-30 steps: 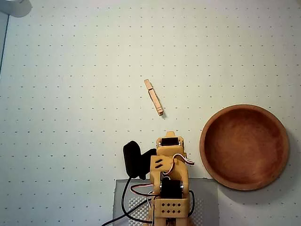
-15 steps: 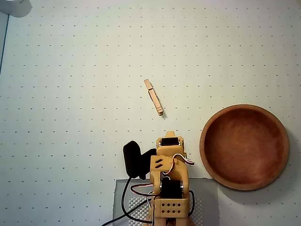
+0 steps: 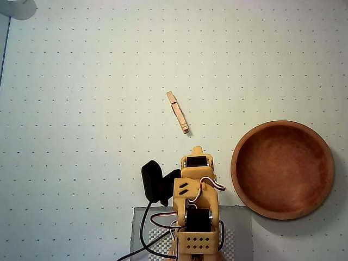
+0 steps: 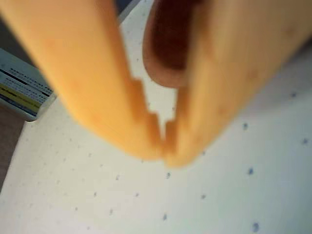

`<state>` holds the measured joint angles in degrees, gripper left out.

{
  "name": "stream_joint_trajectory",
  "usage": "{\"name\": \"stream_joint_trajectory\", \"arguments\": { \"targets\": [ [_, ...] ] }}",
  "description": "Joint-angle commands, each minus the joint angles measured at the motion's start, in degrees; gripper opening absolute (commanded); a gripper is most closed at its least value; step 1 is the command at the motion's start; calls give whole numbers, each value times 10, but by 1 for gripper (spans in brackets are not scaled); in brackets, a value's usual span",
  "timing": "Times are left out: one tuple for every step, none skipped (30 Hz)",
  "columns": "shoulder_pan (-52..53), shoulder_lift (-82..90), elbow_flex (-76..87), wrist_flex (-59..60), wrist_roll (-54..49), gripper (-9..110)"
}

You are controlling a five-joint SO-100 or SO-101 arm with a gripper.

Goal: Grasp a clothespin and put it in the bowl.

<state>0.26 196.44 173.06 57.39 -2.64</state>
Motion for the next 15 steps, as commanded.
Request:
{"name": "stream_joint_trajectory", "arguments": {
  "targets": [
    [4,2,-87,2,-5,-3],
    [3,2,-101,2,-5,-3],
    [1,2,-110,2,-5,-3],
    [0,2,-121,2,-5,-3],
    [0,2,-132,2,-5,-3],
    [0,2,-144,2,-5,-3],
    [0,2,-163,2,-5,-3],
    [0,2,-178,2,-5,-3],
    [0,2,-192,2,-5,-3],
    [0,1,-215,2,-8,-3],
    [0,1,-229,2,-14,-3],
    [0,1,-243,2,-25,-3],
    [0,1,-253,2,-42,-3],
    [0,1,-258,2,-54,-3],
    [1,1,-258,2,-70,-3]
  ]
}}
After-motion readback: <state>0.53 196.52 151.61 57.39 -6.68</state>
